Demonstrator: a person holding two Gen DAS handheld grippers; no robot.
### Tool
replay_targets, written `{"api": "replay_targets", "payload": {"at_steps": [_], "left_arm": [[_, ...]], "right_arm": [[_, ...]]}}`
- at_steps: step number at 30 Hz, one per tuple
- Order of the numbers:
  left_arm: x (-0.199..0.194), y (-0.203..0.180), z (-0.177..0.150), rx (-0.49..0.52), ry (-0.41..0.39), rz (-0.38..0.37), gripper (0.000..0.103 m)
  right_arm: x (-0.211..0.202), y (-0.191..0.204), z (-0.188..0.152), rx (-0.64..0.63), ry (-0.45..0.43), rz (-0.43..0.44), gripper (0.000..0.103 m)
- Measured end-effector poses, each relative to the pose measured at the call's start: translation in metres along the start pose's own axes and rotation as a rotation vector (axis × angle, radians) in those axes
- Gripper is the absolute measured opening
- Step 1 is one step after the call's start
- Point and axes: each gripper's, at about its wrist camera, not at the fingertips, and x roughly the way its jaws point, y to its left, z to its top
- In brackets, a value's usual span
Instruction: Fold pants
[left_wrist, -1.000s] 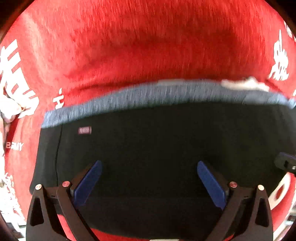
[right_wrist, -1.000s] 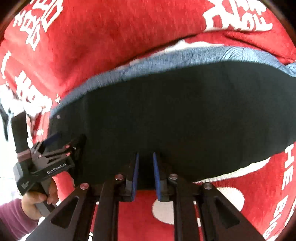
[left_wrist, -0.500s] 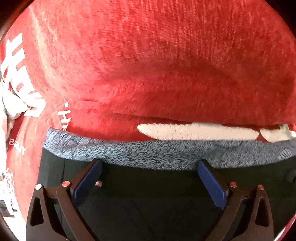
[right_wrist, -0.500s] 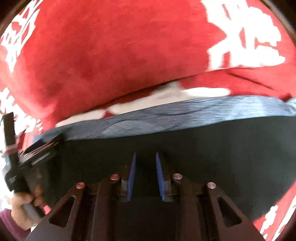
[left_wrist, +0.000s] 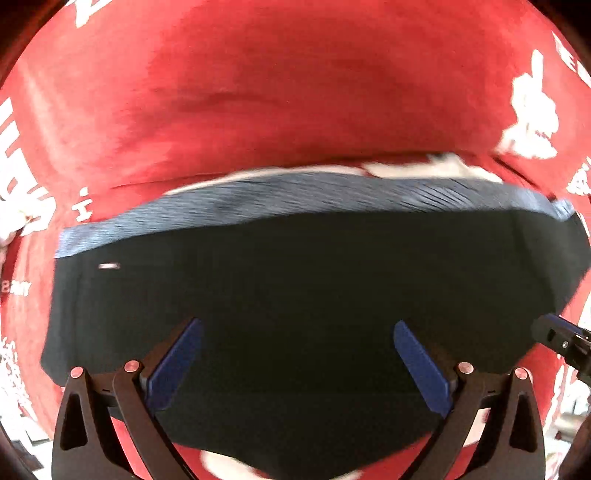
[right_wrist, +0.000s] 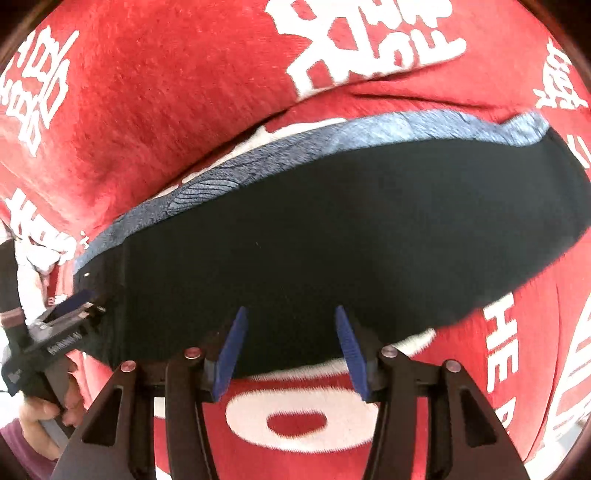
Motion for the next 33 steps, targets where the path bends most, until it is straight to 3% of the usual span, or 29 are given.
{"api": "replay_targets", "payload": {"at_steps": [6, 17, 22, 25, 26, 29, 33], "left_arm": [[-0.004, -0.059, 0.000, 0.052, 0.018, -0.045, 0.103], [-0.001, -0.177, 0.015, 0.134, 0.027, -0.070, 0.103], [0.012, -0.213, 0.033, 0.144, 0.004, -0.076, 0.103], [0.024, -0.234, 0.038, 0.173, 0.002, -0.040, 0.103], [0.031, -0.239, 0.037, 0.186, 0.020, -0.017, 0.103], [0.031, -0.243, 0.036, 0.182, 0.015, -0.007, 0.103], [0.028, -0.246, 0.035, 0.197, 0.000, 0.016, 0.103]], "right_arm": [[-0.018, -0.039, -0.014, 0.083, -0.002, 0.042, 0.055], [-0.063, -0.205, -0.010, 0.460, -0.097, 0.061, 0.055], [-0.069, -0.270, -0.001, 0.611, -0.156, 0.141, 0.052], [-0.063, -0.294, 0.008, 0.680, -0.178, 0.192, 0.050], [-0.057, -0.296, 0.010, 0.691, -0.179, 0.204, 0.047], [-0.045, -0.296, 0.019, 0.734, -0.178, 0.268, 0.006], [-0.065, -0.286, 0.032, 0.638, -0.250, 0.321, 0.006]]}}
